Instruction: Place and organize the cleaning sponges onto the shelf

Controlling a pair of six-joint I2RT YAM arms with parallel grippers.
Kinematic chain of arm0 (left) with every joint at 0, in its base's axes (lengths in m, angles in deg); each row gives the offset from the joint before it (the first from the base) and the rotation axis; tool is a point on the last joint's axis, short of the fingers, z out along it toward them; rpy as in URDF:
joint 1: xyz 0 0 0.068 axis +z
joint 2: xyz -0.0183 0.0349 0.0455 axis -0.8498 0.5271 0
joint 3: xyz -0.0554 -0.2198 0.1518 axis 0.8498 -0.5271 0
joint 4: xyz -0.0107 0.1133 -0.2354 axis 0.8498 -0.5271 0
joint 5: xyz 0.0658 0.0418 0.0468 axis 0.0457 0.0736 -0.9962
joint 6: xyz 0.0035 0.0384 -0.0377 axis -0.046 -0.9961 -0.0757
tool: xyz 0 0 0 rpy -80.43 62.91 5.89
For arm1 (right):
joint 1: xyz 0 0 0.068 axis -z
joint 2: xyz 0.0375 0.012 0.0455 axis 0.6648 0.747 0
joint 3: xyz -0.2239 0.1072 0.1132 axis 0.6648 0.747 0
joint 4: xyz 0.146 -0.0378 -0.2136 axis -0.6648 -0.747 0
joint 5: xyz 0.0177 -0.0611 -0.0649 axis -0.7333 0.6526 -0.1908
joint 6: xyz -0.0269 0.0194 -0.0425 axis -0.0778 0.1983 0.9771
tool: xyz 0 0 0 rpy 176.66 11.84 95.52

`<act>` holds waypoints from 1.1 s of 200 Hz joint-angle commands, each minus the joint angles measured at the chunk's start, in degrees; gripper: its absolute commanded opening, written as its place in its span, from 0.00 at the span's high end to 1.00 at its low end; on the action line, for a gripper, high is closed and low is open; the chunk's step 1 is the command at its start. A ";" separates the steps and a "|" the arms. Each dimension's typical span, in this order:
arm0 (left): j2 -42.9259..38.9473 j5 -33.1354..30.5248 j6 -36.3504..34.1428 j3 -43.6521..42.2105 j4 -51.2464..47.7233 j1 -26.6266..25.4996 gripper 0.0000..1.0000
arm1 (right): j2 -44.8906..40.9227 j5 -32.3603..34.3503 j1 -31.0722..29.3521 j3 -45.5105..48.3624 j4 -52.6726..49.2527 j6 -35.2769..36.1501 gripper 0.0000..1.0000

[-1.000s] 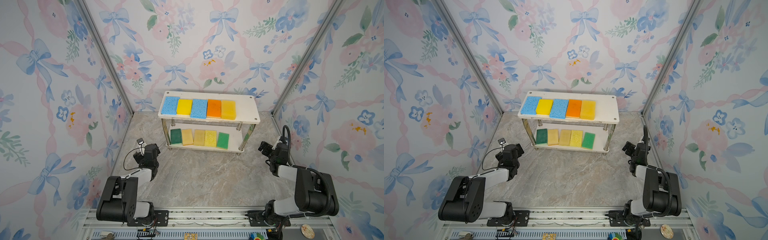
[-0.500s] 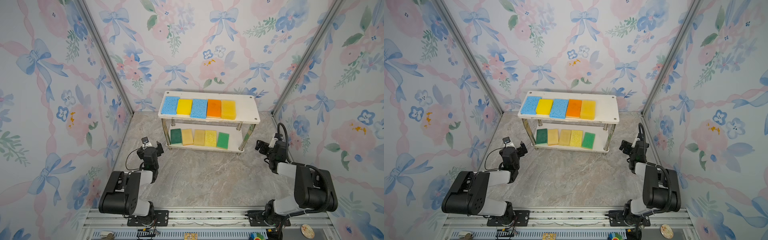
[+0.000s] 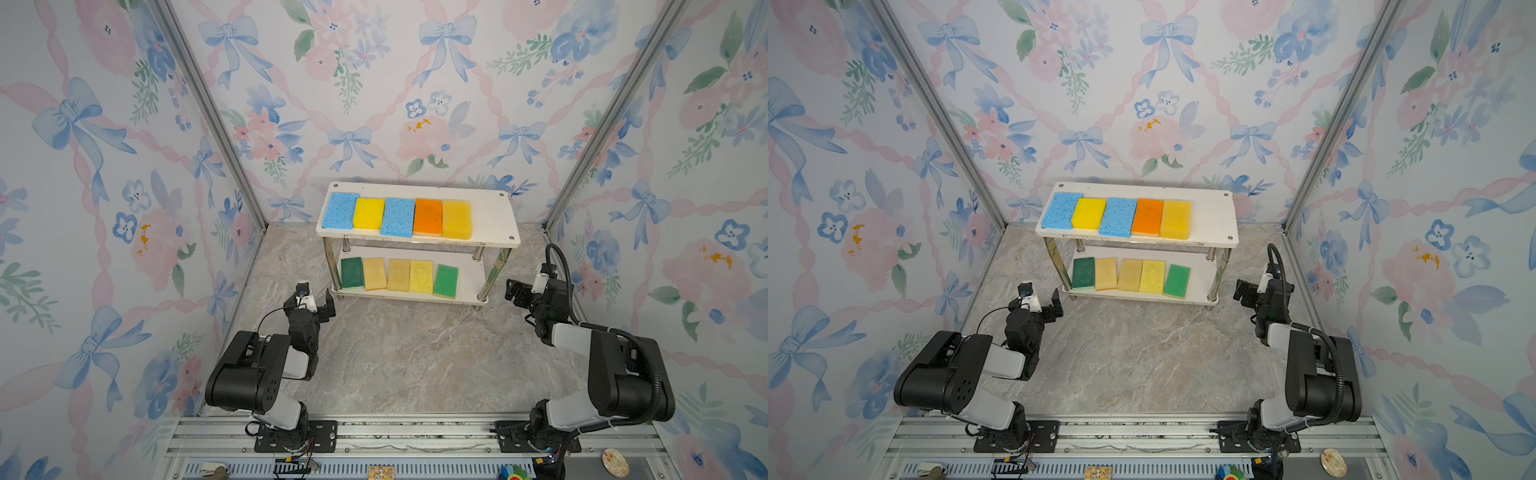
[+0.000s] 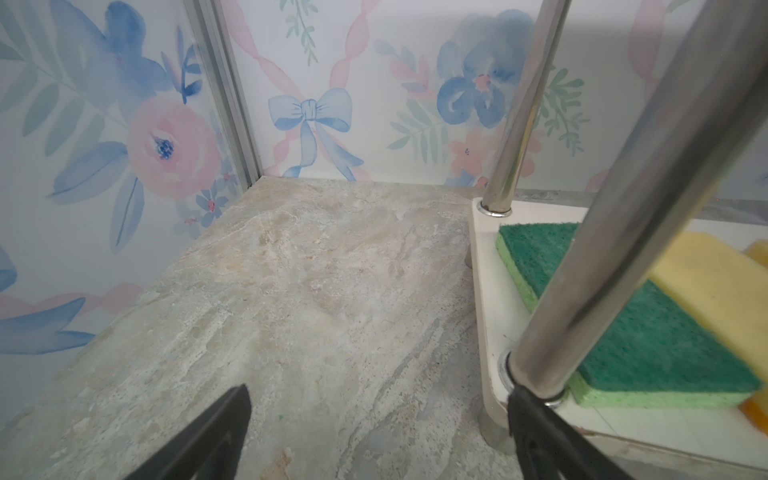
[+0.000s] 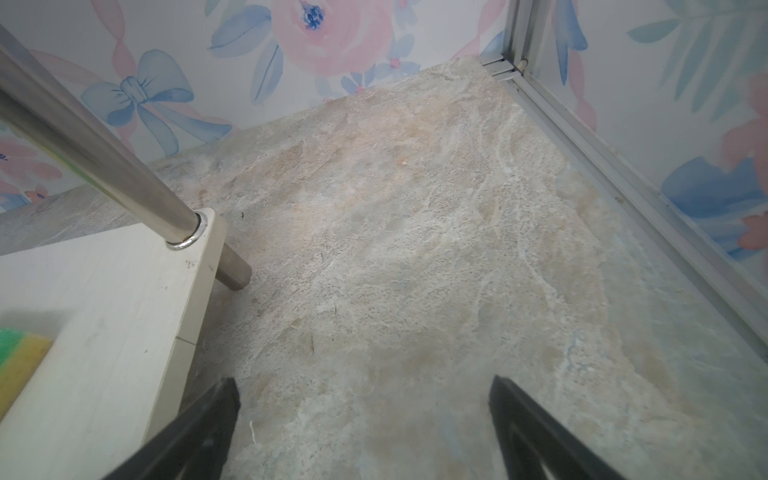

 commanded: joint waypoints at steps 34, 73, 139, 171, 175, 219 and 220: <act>0.18 0.34 -1.17 -0.19 3.15 -0.29 0.02 | -2.33 -0.86 -4.16 7.15 12.54 5.75 0.03; 0.20 0.35 -1.14 -0.12 3.18 -0.29 0.02 | 2.35 0.94 -6.24 11.97 26.20 7.48 0.03; 0.26 0.37 -1.26 -0.16 3.29 -0.37 0.02 | 2.54 8.03 -9.59 7.13 16.35 9.29 0.03; 0.29 0.26 -1.30 -0.11 3.27 -0.37 0.02 | 2.62 8.38 -9.79 7.15 16.52 9.32 0.03; 0.28 0.21 -1.28 -0.16 3.22 -0.38 0.02 | 2.62 8.39 -9.79 7.21 16.52 9.32 0.03; 0.21 0.21 -1.24 -0.18 3.21 -0.37 0.02 | 2.62 8.31 -9.76 7.21 16.74 9.37 0.03; 0.23 0.23 -1.27 -0.19 3.21 -0.37 0.02 | 2.66 8.31 -9.78 7.21 16.72 9.34 0.03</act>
